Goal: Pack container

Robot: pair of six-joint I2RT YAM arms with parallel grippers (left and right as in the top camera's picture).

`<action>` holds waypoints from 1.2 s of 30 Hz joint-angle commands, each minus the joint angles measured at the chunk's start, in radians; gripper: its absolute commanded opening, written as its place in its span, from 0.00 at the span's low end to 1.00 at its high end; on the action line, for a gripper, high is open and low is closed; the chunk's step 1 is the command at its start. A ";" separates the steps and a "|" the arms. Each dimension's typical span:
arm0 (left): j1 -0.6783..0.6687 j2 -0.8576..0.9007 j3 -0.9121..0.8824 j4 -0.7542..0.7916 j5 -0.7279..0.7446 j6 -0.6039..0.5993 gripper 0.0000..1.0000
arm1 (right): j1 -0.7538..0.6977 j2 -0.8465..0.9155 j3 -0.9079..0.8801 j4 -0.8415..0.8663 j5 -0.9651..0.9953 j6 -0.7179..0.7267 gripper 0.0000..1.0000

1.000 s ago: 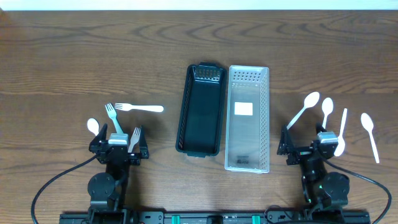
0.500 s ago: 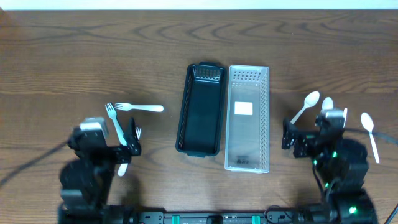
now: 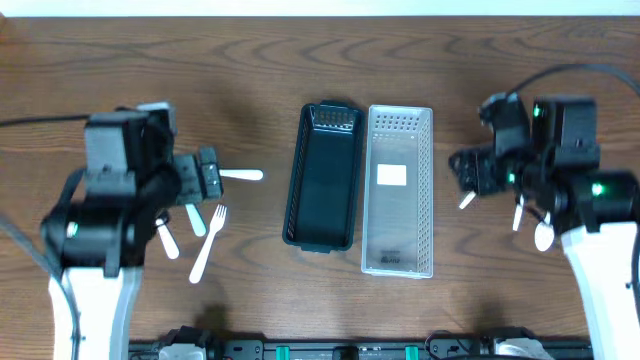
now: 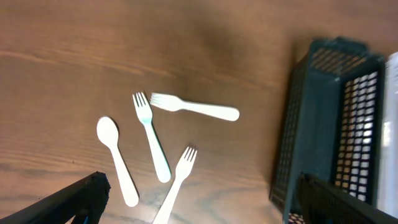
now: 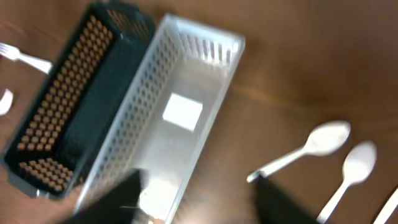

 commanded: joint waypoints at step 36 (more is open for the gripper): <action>-0.003 0.156 0.016 -0.036 0.000 -0.013 0.44 | 0.220 0.757 0.157 0.399 0.214 -0.035 0.01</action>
